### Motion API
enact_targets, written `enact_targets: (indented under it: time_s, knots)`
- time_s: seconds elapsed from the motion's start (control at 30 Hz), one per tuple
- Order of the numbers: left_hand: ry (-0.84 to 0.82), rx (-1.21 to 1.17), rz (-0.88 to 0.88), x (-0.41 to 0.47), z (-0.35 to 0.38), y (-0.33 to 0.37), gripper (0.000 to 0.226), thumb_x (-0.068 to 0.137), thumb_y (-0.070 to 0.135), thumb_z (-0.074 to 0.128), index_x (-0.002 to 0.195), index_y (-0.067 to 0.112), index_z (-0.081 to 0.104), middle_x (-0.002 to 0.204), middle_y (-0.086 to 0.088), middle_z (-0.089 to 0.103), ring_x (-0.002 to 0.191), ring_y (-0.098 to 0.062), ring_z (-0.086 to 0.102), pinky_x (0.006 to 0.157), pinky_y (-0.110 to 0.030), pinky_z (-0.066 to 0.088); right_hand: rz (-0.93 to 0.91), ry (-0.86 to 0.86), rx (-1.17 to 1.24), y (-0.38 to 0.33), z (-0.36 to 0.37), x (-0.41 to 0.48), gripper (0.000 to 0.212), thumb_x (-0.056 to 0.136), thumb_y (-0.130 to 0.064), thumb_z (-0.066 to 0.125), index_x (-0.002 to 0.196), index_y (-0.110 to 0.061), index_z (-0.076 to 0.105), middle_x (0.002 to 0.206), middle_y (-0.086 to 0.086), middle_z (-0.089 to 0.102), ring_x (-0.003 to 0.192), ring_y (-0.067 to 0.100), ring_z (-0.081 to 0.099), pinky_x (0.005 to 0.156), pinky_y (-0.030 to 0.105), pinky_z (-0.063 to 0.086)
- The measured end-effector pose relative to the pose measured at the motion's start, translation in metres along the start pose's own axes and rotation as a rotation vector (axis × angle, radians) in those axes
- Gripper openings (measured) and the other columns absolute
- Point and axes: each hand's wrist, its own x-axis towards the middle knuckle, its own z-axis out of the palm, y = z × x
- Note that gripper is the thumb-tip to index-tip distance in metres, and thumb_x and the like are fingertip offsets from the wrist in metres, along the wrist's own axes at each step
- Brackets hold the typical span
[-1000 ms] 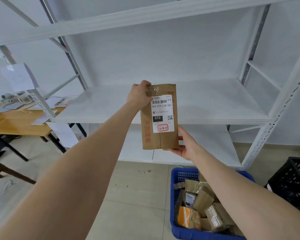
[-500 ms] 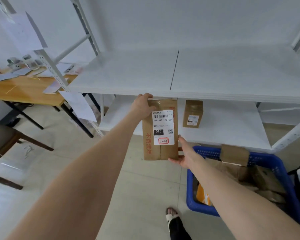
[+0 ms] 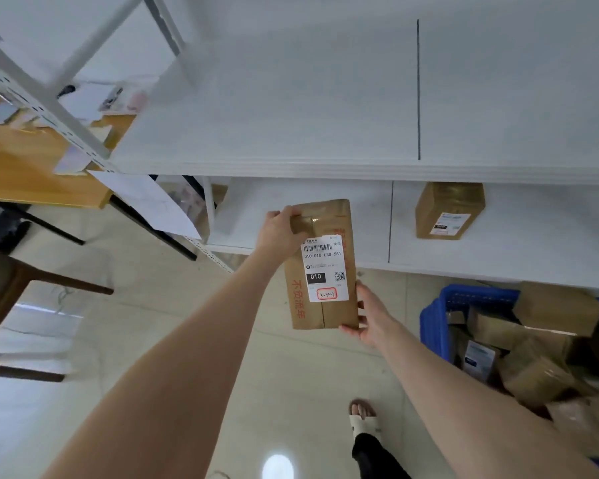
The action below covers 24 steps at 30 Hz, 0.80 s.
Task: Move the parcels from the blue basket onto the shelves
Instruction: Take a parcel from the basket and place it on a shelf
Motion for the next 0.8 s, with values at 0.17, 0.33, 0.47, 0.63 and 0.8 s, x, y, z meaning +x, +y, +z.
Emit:
enact_targets:
  time_s: [0.17,0.33,0.47,0.63,0.8]
  knots:
    - [0.041,-0.128,-0.028,0.044,-0.004,-0.043,0.039,0.086,0.030,0.060,0.122,0.018,0.057,0.118,-0.008,0.056,0.111,-0.022,0.056,0.097,-0.034,0.046,0.012,0.040,0.033,-0.006,0.047,0.045,0.033,0.096,-0.040,0.052,0.118,-0.015,0.055,0.093,0.003,0.058,0.084,0.021,0.056,0.096,0.050,0.050]
    - [0.122,-0.165,-0.041,0.096,-0.008,-0.090,0.028,0.097,0.032,0.045,0.117,0.017,0.058,0.115,-0.009,0.054,0.103,-0.027,0.057,0.093,-0.036,0.045,0.012,0.068,0.098,-0.007,0.103,0.091,0.030,0.096,-0.036,0.054,0.116,-0.014,0.053,0.100,0.007,0.059,0.099,0.026,0.054,0.094,0.048,0.051]
    - [0.128,-0.207,-0.020,0.145,-0.012,-0.132,0.024,0.098,0.028,0.044,0.112,0.015,0.059,0.120,-0.009,0.050,0.096,-0.026,0.057,0.083,-0.028,0.041,-0.014,0.105,0.160,-0.007,0.150,0.129,0.032,0.095,-0.034,0.055,0.118,-0.012,0.054,0.107,0.012,0.062,0.101,0.028,0.056,0.087,0.045,0.052]
    - [0.122,-0.365,-0.035,0.192,-0.021,-0.182,0.018,0.097,0.028,0.049,0.102,0.016,0.061,0.117,-0.008,0.053,0.084,-0.016,0.054,0.080,-0.025,0.041,-0.069,0.179,0.244,-0.007,0.206,0.171,0.020,0.096,-0.027,0.053,0.109,-0.013,0.056,0.095,0.010,0.063,0.084,0.024,0.058,0.079,0.042,0.050]
    - [0.166,-0.469,-0.030,0.229,-0.018,-0.220,0.007,0.092,0.028,0.057,0.091,0.022,0.061,0.113,-0.003,0.053,0.067,0.002,0.051,0.066,-0.015,0.038,-0.156,0.192,0.315,-0.005,0.247,0.214,0.018,0.095,-0.024,0.053,0.110,-0.015,0.057,0.107,0.012,0.067,0.099,0.028,0.061,0.092,0.046,0.053]
